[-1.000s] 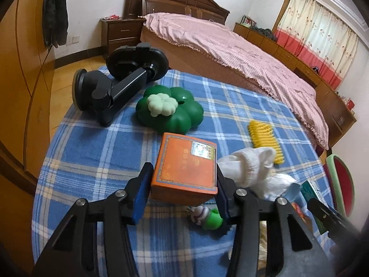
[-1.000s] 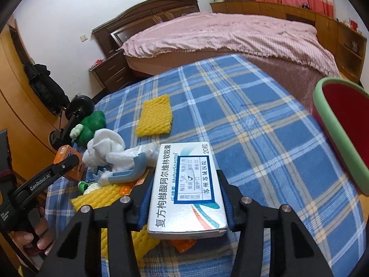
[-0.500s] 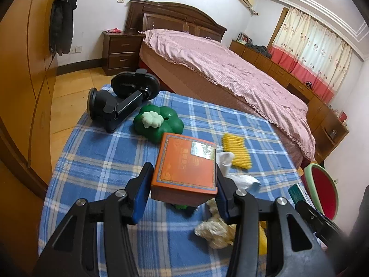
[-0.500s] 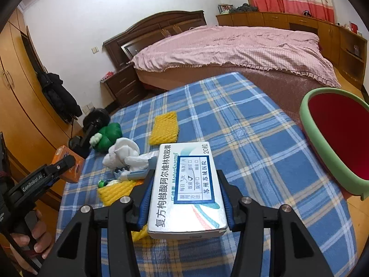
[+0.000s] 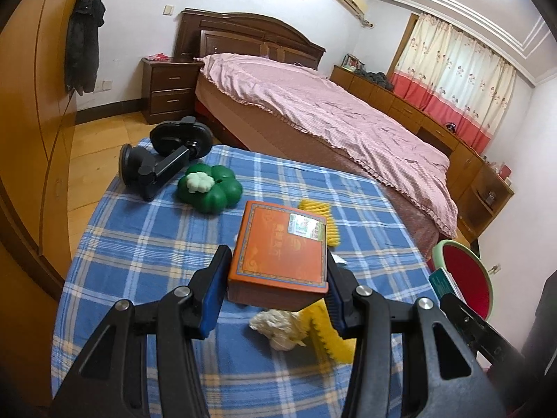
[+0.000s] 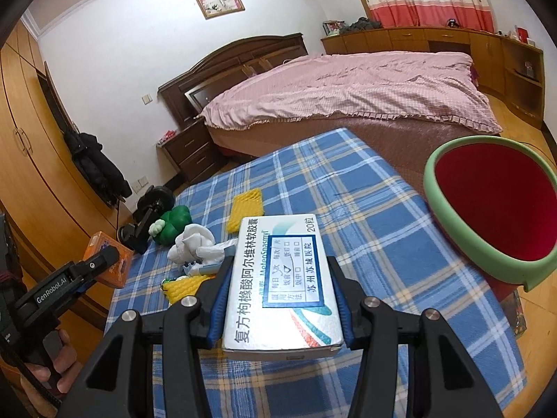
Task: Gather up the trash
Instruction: 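Carry the white medicine box and orange box over the red bucket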
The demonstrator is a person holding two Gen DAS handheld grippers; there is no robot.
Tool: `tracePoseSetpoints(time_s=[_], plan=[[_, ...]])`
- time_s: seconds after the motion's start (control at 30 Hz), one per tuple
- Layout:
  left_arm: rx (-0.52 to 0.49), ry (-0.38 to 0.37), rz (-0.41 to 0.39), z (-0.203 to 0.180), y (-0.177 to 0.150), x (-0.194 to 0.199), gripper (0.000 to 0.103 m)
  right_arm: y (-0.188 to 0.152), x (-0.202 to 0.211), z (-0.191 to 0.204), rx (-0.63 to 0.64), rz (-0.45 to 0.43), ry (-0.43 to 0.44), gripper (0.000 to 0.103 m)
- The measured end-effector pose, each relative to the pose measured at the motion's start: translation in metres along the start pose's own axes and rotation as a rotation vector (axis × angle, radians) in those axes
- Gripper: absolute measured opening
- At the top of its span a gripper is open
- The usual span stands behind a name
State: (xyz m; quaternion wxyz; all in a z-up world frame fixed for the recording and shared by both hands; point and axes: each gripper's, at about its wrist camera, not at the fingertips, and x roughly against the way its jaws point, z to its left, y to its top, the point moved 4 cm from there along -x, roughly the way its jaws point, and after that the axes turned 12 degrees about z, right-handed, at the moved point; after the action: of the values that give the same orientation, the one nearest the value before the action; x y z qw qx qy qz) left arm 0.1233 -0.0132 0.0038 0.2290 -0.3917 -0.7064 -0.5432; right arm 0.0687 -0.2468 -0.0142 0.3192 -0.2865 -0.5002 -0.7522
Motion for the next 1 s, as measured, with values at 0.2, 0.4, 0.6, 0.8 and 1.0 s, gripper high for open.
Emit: tracePoseSetpoints(time_s=[0.2, 0.4, 0.6, 0.8, 1.0], plan=[[-0.025, -0.025, -0.005, -0.018, -0.003, 0.008, 0.05, 0.0, 0.014, -0.011, -0.015, -0.027, 0.002, 0.053], [-0.052, -0.05, 0.002, -0.036, -0.004, 0.008, 0.05, 0.0, 0.027, -0.022, -0.033, -0.054, -0.008, 0.053], [-0.082, -0.09, 0.026, -0.057, -0.008, 0.003, 0.05, 0.001, 0.04, -0.037, -0.059, -0.082, -0.031, 0.053], [-0.118, -0.12, 0.047, -0.08, -0.009, -0.001, 0.05, 0.004, 0.052, -0.052, -0.082, -0.111, -0.054, 0.053], [-0.155, -0.15, 0.065, -0.103, -0.01, -0.006, 0.05, 0.008, 0.062, -0.068, -0.103, -0.132, -0.073, 0.053]])
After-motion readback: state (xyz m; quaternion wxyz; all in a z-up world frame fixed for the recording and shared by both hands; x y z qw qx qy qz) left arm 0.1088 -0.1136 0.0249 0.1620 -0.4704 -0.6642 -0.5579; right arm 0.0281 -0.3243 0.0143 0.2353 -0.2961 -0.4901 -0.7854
